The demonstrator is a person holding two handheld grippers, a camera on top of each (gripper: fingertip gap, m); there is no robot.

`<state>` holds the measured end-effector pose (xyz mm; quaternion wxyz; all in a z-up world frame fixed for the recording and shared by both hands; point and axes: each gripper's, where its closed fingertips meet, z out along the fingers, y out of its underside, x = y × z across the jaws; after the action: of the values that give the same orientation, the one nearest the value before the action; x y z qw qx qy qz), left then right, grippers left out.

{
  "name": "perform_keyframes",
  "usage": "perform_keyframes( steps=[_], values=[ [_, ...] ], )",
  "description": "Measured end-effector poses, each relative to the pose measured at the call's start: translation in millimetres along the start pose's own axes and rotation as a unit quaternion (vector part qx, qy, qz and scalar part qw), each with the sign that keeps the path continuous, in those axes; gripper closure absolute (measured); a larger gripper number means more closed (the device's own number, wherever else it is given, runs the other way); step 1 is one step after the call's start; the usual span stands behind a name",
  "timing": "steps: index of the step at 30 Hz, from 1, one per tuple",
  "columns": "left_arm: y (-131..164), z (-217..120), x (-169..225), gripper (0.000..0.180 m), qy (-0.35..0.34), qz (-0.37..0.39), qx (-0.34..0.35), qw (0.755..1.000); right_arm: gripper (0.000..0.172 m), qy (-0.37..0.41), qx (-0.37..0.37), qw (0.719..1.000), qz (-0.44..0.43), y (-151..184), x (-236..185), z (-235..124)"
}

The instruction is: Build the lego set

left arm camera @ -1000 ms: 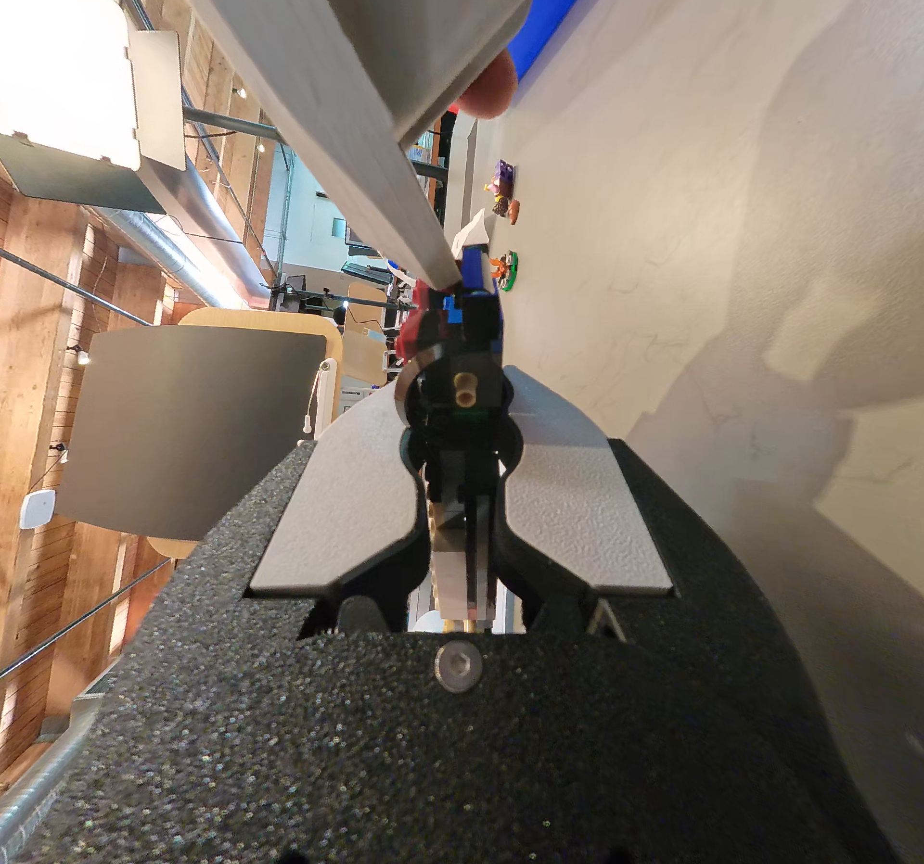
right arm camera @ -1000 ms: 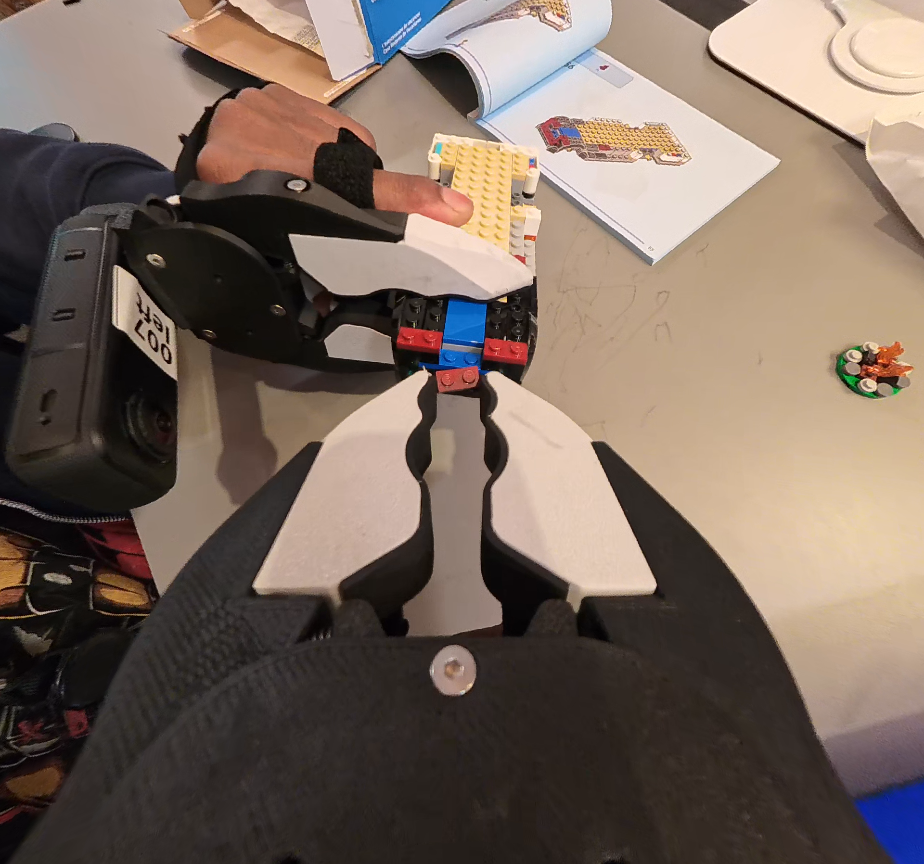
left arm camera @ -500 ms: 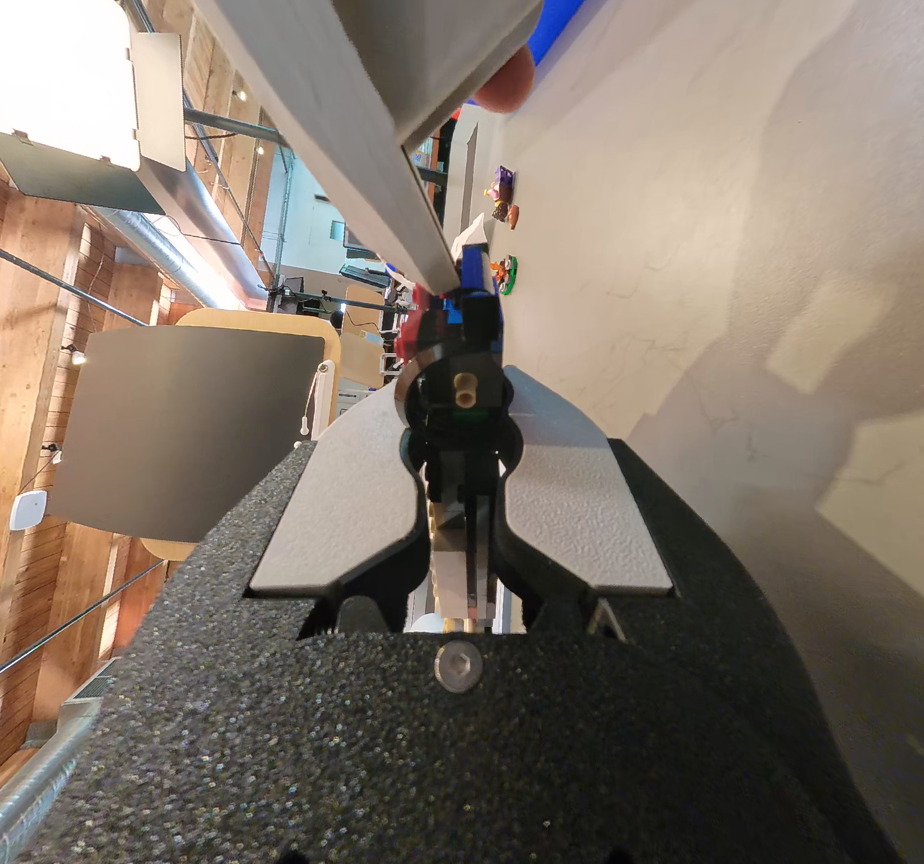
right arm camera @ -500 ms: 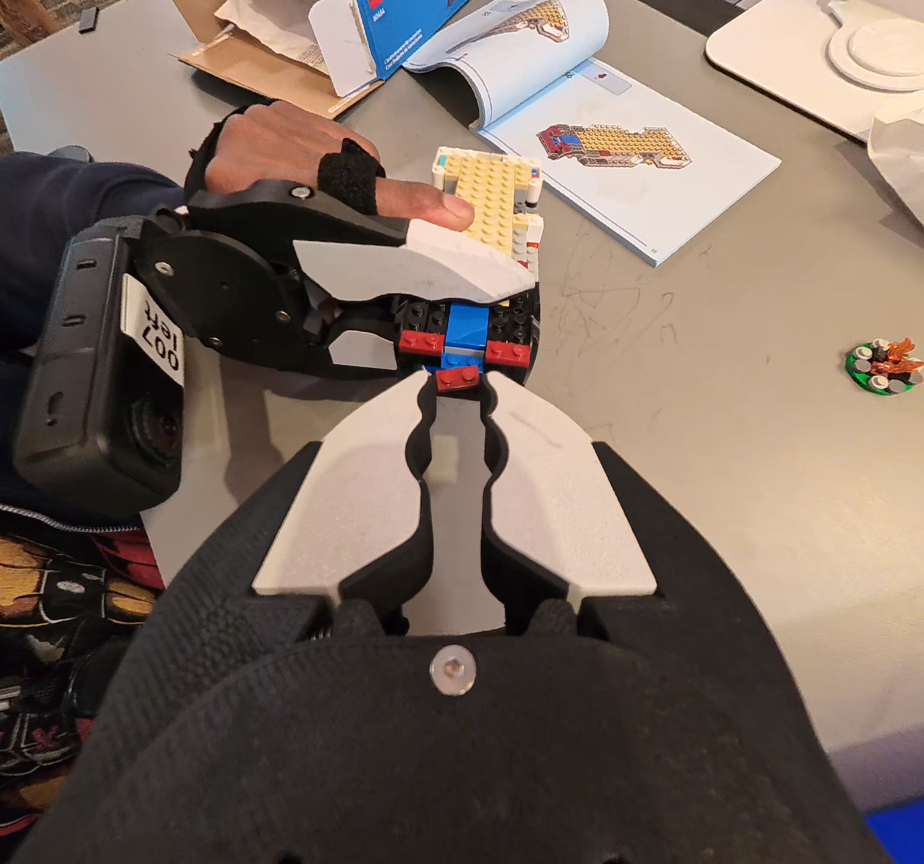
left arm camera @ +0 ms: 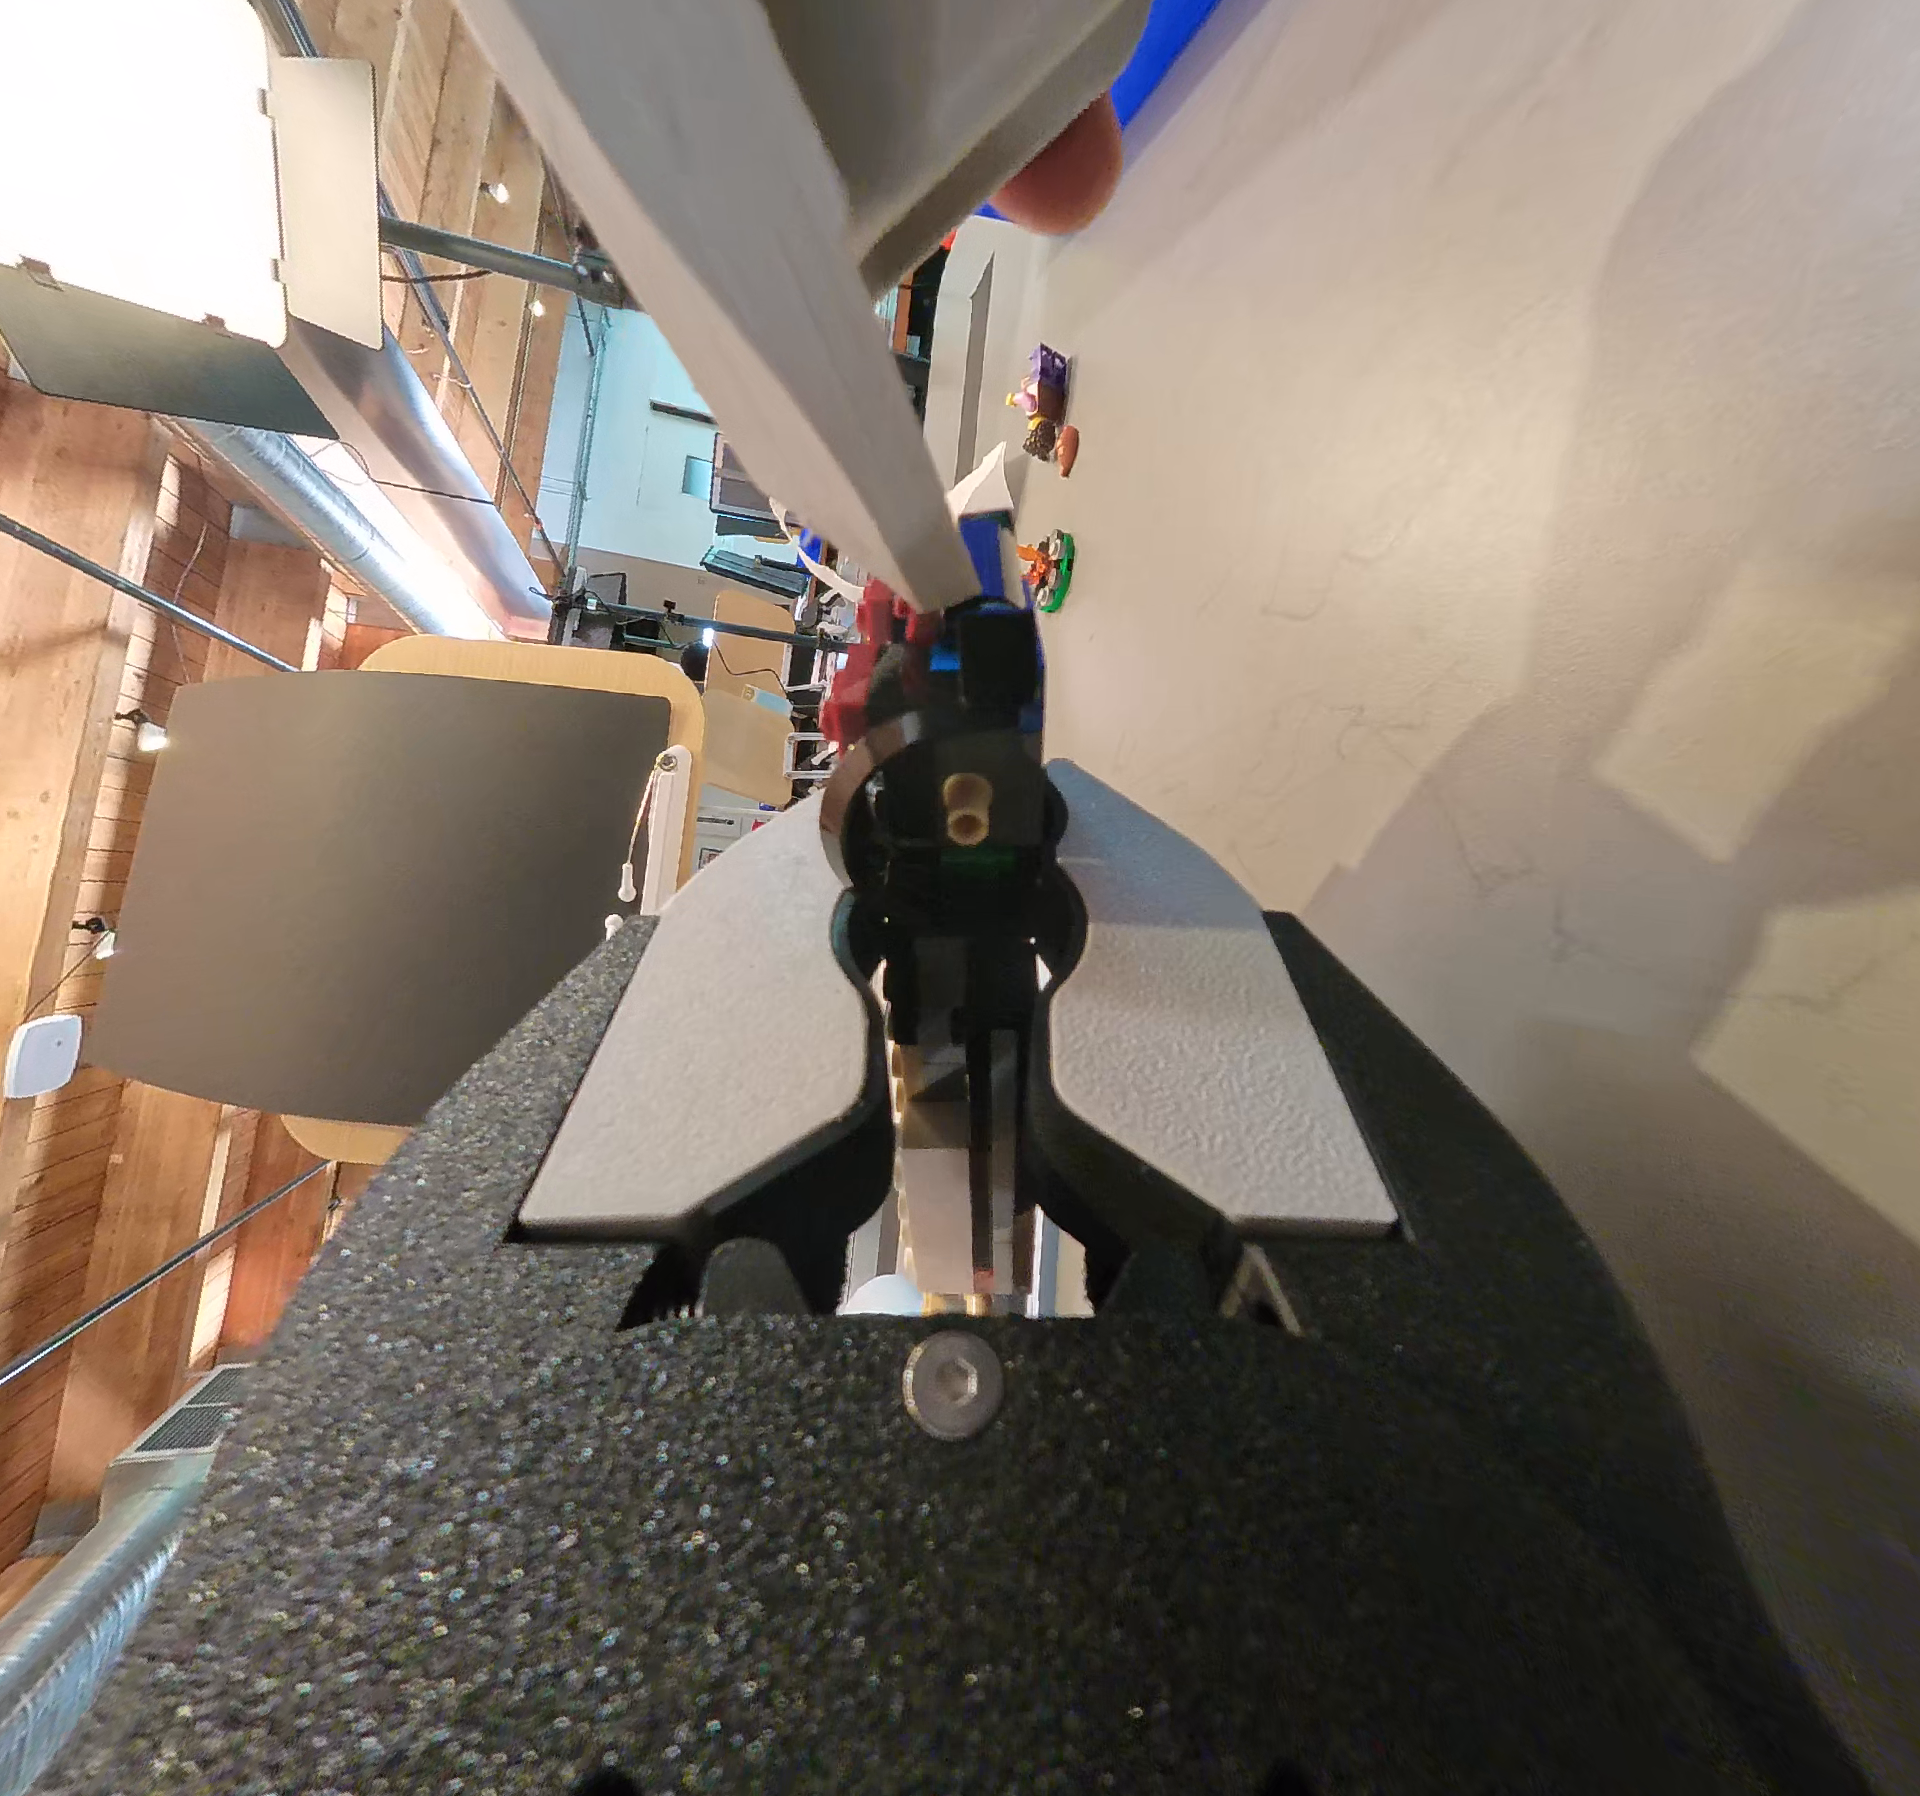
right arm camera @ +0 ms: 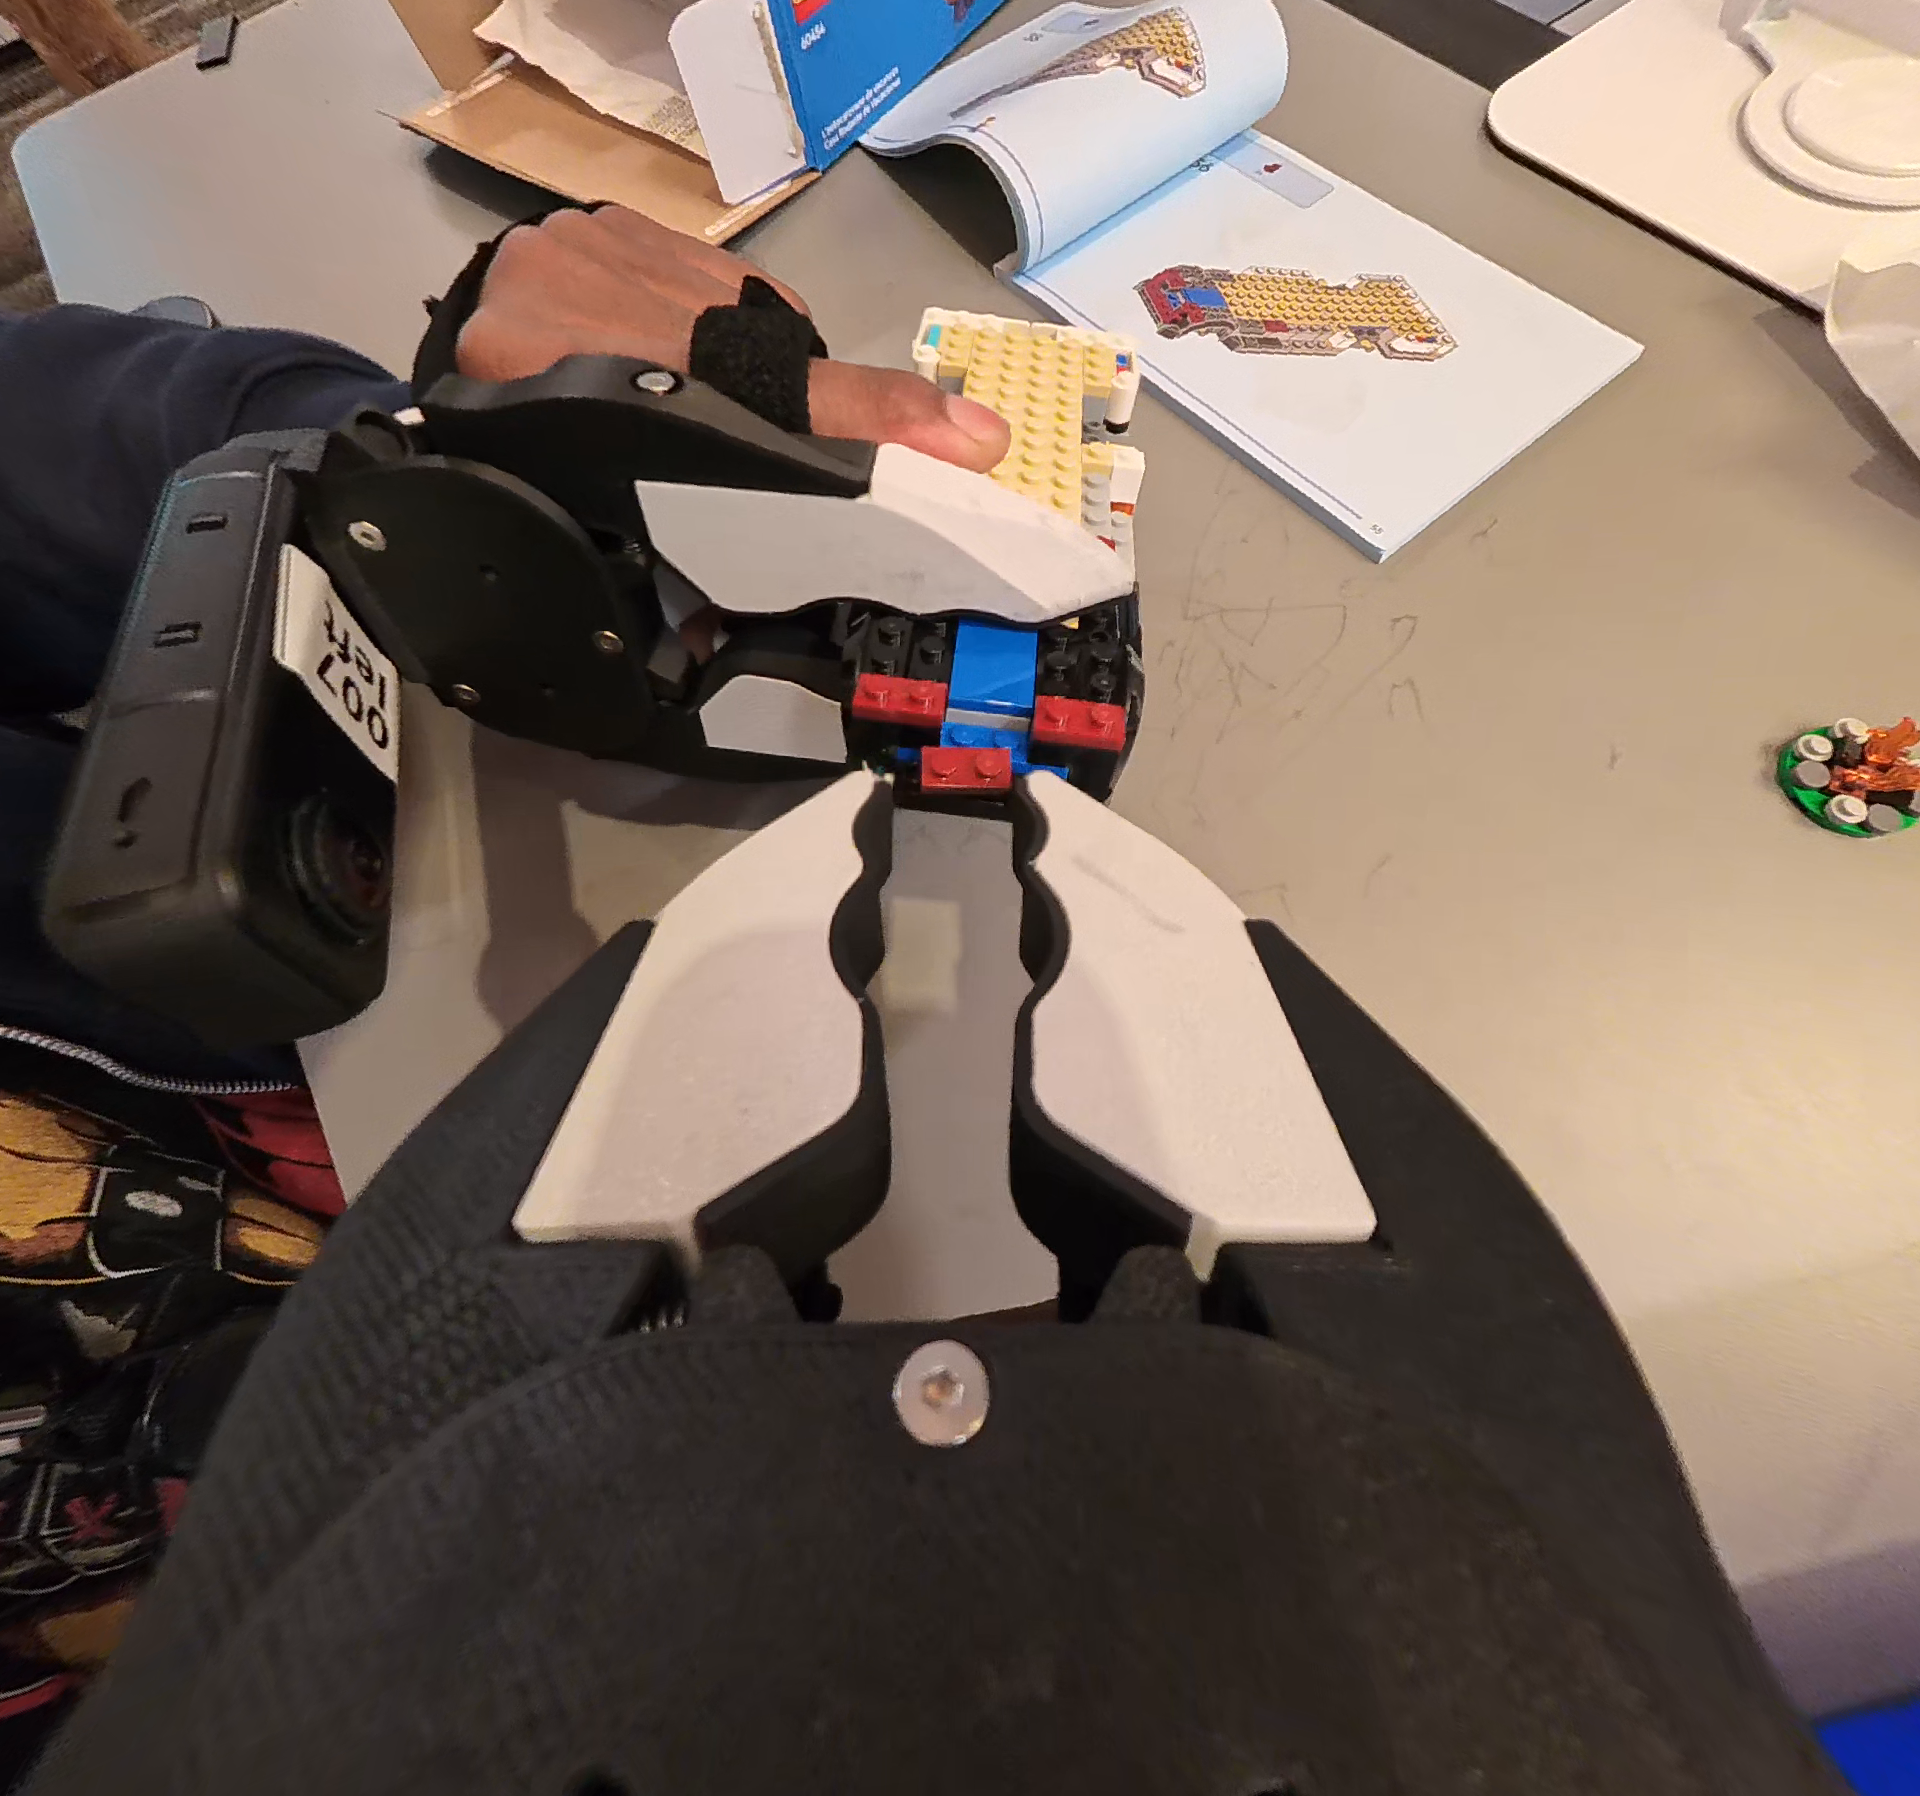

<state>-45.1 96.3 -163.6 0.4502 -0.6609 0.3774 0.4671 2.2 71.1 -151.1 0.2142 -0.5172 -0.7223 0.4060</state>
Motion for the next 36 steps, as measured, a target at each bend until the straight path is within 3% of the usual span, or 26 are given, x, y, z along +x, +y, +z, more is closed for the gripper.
perform_keyframes(
  steps=[7,11,13,17,23,27,36],
  values=[
    [-3,-2,-1,0.155,-0.006,0.006,0.005,1.000,0.147,-0.007,0.017,1.000,-0.022,-2,0,-5],
    [0,-1,-2,0.155,-0.007,0.006,0.004,1.000,0.146,0.008,0.024,0.988,-0.150,1,-2,-10],
    [-1,0,-2,0.155,-0.006,0.005,0.005,1.000,0.143,0.047,0.034,0.965,-0.256,1,2,-13],
    [-2,-1,1,0.155,-0.004,0.009,0.008,1.000,0.138,0.104,0.035,0.887,-0.448,5,3,-11],
    [-3,-2,2,0.155,-0.004,0.015,0.008,1.000,0.137,0.133,0.068,0.803,-0.577,-1,-7,-5],
    [-2,-3,2,0.155,-0.003,0.013,0.009,1.000,0.140,0.142,0.069,0.776,-0.611,-2,-10,0],
    [-2,-1,1,0.155,-0.001,0.012,0.010,1.000,0.148,0.136,0.063,0.761,-0.631,2,-9,8]
  ],
)
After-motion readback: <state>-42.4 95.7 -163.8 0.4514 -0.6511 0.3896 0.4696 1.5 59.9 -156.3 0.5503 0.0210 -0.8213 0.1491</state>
